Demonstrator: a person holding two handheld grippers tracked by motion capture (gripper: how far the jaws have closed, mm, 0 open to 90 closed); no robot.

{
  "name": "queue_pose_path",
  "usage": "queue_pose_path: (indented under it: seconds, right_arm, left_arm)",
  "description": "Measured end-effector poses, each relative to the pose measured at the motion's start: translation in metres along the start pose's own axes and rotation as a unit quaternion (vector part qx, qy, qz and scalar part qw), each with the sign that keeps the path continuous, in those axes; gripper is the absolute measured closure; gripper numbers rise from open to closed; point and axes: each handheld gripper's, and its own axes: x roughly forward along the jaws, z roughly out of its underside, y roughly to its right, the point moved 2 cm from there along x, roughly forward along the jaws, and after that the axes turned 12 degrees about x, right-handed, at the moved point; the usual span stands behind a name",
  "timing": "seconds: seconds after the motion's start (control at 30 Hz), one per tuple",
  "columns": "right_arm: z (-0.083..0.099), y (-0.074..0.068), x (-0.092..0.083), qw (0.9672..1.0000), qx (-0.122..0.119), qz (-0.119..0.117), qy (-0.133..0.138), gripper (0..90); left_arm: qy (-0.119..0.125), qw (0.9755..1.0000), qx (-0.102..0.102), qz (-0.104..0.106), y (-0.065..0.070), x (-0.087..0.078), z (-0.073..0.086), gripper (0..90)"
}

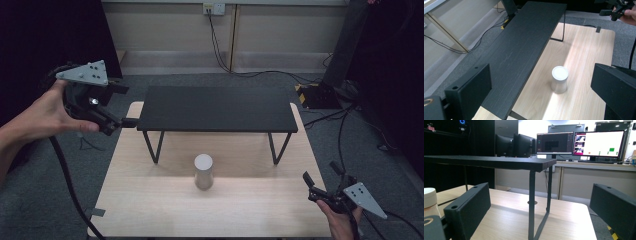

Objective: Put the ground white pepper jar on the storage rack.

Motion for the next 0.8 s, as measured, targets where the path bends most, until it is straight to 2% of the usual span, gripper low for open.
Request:
queue_pose_path:
  seconds: [0.4, 0.57, 0.8]
  right_arm:
    - [0.000, -0.001, 0.001, 1.0000, 0.000, -0.002, -0.001, 2.8]
    - [0.000, 0.000, 0.000, 1.0000, 0.000, -0.002, 0.000, 2.8]
    - [0.000, -0.001, 0.001, 1.0000, 0.000, -0.004, -0.001, 2.8]
  left_arm:
    - [-0.003, 1.0000, -0.002, 0.004, 0.000, 0.001, 0.001, 2.5]
    - [-0.005, 1.0000, -0.004, 0.006, -0.001, 0.005, 0.002, 2.5]
    - [-0.013, 0.9998, -0.004, 0.018, -0.002, 0.016, 0.002, 2.4]
